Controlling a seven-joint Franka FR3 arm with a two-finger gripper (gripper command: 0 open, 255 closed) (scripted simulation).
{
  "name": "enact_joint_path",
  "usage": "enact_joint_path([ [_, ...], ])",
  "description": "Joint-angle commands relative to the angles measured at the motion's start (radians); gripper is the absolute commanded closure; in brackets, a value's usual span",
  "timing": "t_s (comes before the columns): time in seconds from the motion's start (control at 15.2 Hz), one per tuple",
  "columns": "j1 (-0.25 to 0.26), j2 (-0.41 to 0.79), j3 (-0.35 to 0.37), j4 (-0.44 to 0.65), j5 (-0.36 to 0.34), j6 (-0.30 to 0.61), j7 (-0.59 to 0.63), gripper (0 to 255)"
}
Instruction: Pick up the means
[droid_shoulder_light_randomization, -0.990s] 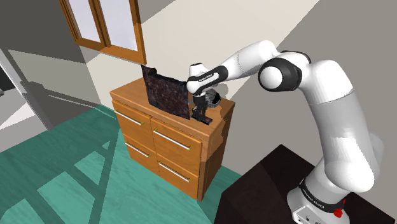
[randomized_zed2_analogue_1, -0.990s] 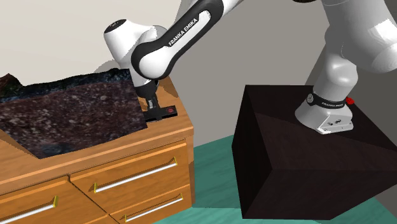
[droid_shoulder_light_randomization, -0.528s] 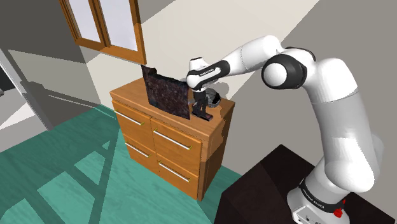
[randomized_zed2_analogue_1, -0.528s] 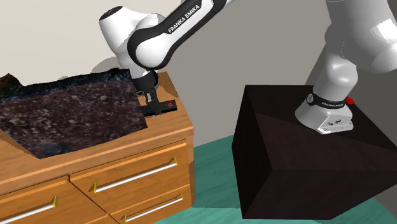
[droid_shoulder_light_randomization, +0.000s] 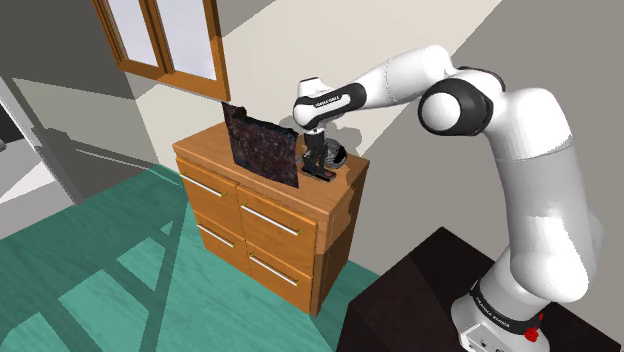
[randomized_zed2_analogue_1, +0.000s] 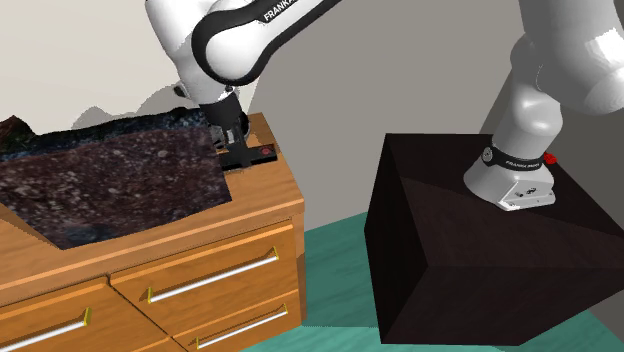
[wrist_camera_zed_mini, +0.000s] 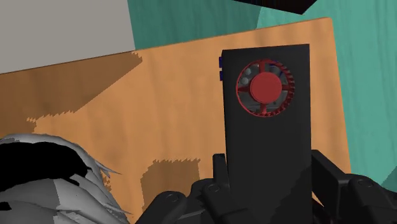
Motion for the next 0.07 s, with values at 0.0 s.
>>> enact_joint_path([
  [0.0,0.0,-0.003,0.0,0.001,0.0,-0.004,0.0,255],
])
